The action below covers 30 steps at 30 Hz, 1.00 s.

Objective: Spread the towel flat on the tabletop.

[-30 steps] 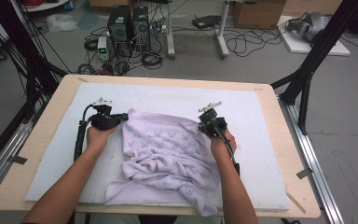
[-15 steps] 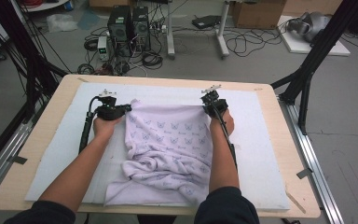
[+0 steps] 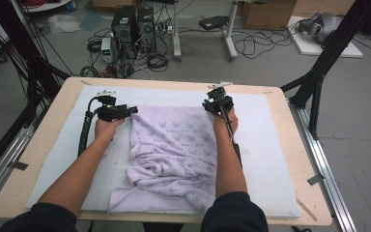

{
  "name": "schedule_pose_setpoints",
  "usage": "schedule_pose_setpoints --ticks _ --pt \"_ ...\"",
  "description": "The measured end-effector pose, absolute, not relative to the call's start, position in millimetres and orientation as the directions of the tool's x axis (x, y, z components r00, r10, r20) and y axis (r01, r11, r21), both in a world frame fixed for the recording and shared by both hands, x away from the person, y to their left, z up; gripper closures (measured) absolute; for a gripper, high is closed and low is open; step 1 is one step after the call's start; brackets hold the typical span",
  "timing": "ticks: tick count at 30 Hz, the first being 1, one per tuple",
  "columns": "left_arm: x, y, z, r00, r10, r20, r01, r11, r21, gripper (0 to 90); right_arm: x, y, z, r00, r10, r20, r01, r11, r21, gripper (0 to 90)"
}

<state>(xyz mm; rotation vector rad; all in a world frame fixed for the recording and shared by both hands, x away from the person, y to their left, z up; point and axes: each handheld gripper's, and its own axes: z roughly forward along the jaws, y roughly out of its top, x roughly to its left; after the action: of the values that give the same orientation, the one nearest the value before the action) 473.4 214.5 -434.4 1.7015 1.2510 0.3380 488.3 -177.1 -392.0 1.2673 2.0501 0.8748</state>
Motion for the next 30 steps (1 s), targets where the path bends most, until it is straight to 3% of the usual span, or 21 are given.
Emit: schedule_pose_setpoints --ticks 2,9,13,14,16,30 --pt "471 212 -432 0.460 0.839 -0.291 0.584 -0.039 0.811 34.3 484 -181 -393 -0.402 0.912 -0.081 0.560 0.315 0.766 51.3" --pt "457 214 -425 0.482 0.814 -0.324 0.582 -0.022 0.813 31.5 457 -200 -396 -0.431 0.902 0.015 0.592 0.270 0.760 47.4" --pt "448 212 -428 0.480 0.796 -0.370 0.653 -0.042 0.756 30.1 440 -213 -398 -0.437 0.898 0.050 0.608 0.254 0.752 47.0" --pt "441 207 -424 0.517 0.794 -0.321 0.621 -0.089 0.779 30.1 436 -216 -398 -0.439 0.897 0.054 0.604 0.250 0.757 47.1" --pt "434 205 -424 0.527 0.792 -0.309 0.598 -0.087 0.797 32.1 427 -223 -398 -0.439 0.896 0.067 0.606 0.240 0.758 47.2" --pt "401 200 -437 0.575 0.755 -0.314 0.595 -0.123 0.795 32.2 379 -242 -413 -0.485 0.872 0.069 0.636 0.298 0.712 40.1"
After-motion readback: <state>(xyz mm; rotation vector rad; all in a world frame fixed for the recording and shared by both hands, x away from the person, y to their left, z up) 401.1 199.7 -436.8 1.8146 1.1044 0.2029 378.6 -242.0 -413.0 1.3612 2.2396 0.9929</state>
